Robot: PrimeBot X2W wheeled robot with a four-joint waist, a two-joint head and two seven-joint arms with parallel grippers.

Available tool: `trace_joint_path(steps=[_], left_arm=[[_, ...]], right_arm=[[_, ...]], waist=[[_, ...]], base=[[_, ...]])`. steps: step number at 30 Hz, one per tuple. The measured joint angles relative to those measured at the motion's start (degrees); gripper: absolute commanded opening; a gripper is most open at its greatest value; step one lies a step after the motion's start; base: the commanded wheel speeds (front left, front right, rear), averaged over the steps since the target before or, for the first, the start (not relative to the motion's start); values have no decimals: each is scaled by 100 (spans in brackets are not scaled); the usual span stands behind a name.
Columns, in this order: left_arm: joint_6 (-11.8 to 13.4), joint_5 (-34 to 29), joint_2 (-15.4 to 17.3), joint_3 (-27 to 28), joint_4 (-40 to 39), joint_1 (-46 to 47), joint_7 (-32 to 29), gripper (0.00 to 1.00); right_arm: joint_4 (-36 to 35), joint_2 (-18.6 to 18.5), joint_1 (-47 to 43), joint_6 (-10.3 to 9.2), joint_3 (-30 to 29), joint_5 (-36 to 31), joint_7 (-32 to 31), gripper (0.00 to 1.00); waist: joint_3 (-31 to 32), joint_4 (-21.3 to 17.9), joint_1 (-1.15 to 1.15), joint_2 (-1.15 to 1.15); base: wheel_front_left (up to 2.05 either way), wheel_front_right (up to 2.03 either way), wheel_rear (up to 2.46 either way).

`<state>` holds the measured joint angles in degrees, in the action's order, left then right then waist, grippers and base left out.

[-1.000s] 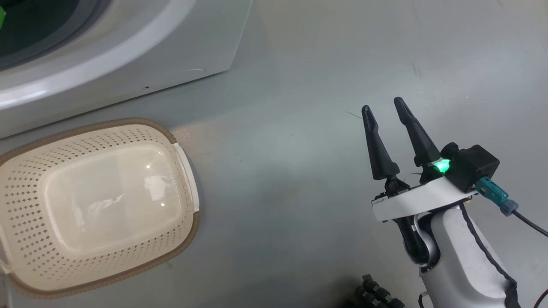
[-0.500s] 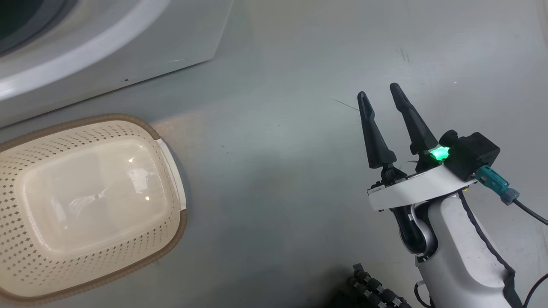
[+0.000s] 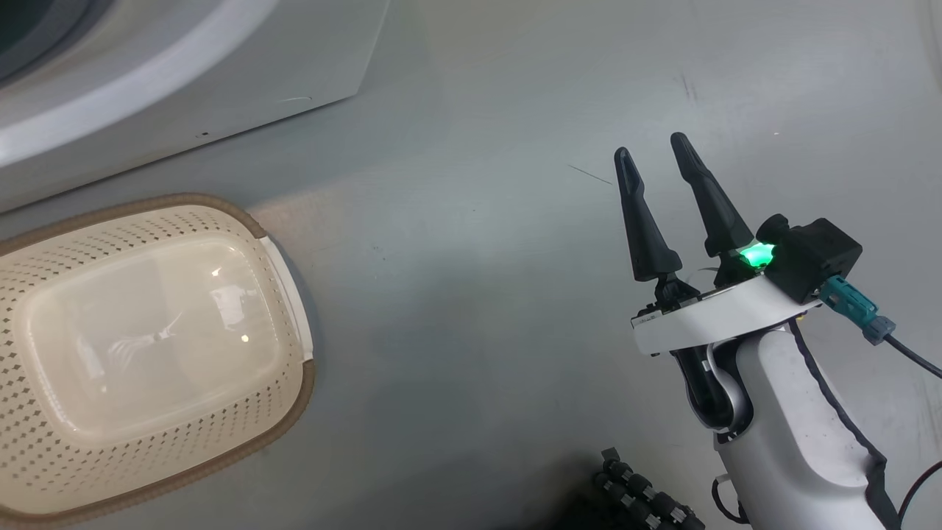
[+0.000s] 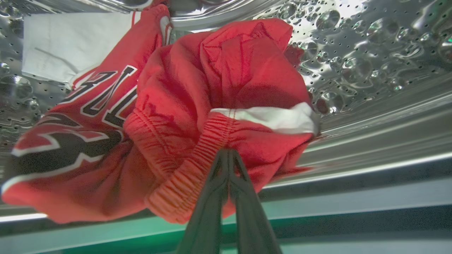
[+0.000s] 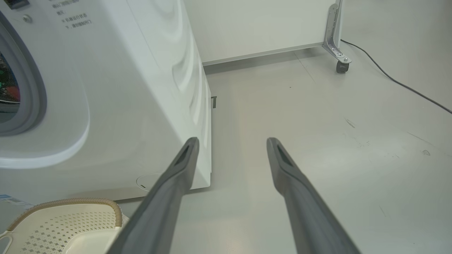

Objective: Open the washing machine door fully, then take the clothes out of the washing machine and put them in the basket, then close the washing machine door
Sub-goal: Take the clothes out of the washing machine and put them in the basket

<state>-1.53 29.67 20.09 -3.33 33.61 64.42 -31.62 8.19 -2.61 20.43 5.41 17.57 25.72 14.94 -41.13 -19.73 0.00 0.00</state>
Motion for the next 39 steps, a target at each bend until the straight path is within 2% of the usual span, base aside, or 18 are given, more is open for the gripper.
trace_joint_path(steps=[6,20,28,39], left_arm=[[-4,47,-99,19,1,50,194,0],[-240,32,-183,-108,-232,74,661,0],[-315,-55,-250,-183,-597,-185,1251,0],[-358,-97,-594,-223,-1089,-1083,2259,0]], right_arm=[[1,0,39,-9,-90,-3,0,100],[24,0,63,-10,-237,-171,0,100],[45,-1,64,-9,-365,-308,0,100],[121,-3,34,-1,-561,-541,0,100]], waist=[[-1,60,0,0],[38,344,0,0],[110,523,0,0],[332,796,0,0]], base=[[0,0,0],[0,0,0],[0,0,0],[0,0,0]])
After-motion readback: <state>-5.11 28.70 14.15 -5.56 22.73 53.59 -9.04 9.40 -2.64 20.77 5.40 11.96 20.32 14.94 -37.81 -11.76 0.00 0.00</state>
